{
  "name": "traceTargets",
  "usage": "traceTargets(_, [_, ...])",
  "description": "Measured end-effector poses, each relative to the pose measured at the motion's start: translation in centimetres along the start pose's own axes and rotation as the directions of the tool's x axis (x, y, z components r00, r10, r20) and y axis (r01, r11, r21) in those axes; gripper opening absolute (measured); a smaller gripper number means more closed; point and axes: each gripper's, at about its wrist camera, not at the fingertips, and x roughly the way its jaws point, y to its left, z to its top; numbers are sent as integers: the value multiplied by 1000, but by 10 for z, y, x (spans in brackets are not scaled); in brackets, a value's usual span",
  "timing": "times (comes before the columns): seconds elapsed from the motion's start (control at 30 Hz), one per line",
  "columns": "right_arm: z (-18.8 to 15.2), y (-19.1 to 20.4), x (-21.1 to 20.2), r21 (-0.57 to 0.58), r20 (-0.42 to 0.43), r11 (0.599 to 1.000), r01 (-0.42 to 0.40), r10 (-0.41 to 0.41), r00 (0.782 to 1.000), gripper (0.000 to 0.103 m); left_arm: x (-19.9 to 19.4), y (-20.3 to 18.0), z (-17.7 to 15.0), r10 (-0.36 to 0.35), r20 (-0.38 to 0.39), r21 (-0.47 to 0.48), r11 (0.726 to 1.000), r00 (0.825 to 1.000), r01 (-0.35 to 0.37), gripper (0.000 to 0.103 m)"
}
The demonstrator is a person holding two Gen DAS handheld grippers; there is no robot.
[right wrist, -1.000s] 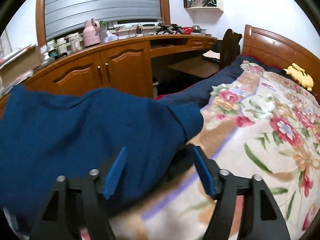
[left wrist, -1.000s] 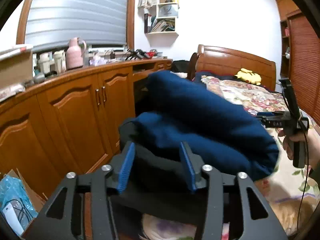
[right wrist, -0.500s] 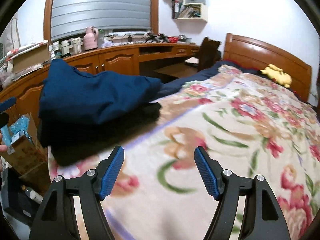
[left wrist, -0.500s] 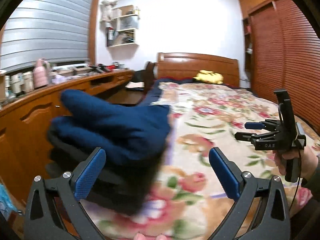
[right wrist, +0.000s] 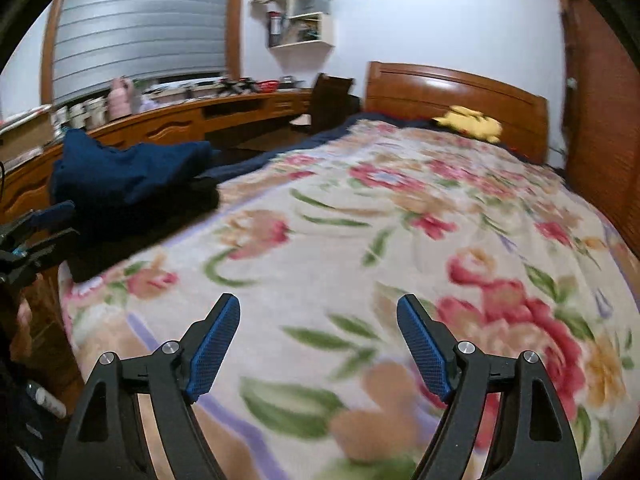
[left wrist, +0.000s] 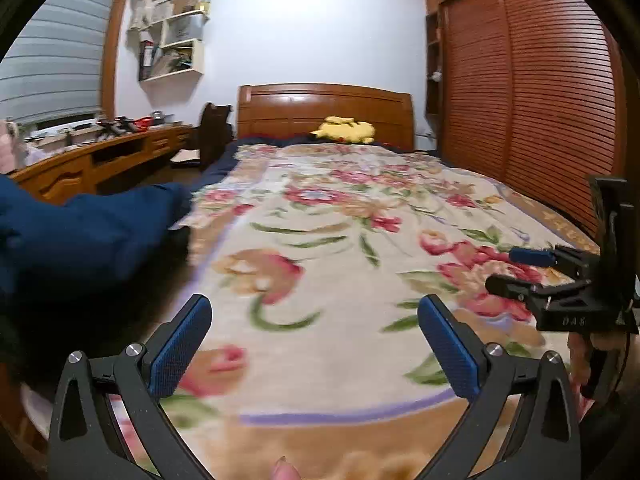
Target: Fold large clothes
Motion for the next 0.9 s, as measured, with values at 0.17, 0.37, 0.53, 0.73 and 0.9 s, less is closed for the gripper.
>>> traceTargets(0.17, [-28,-20,-30,53,-8,996,77,-77,997,82,22,-43,-5,-64,-23,0,998,998,65,103])
traceTargets(0.37, [-44,-40,-66,86,1,985,147,-148,989,82,38,-89,-6,-101,-47,24,994,994,102,103])
traceTargets(0.53, [-49,-38,-97,94,50,976,196,-201,978,82,40,-110,0,-145,-44,4,989,988,146,103])
traceTargets(0.73, [-67,-32,-114,118,113,963,240,-254,961,82,35,-128,-8,-115,-10,38,993,993,116,103])
traceTargets(0.9, [-81,-30,-115,145,140,957,250,-270,953,82,37,-133,-14,-99,-5,48,994,995,99,103])
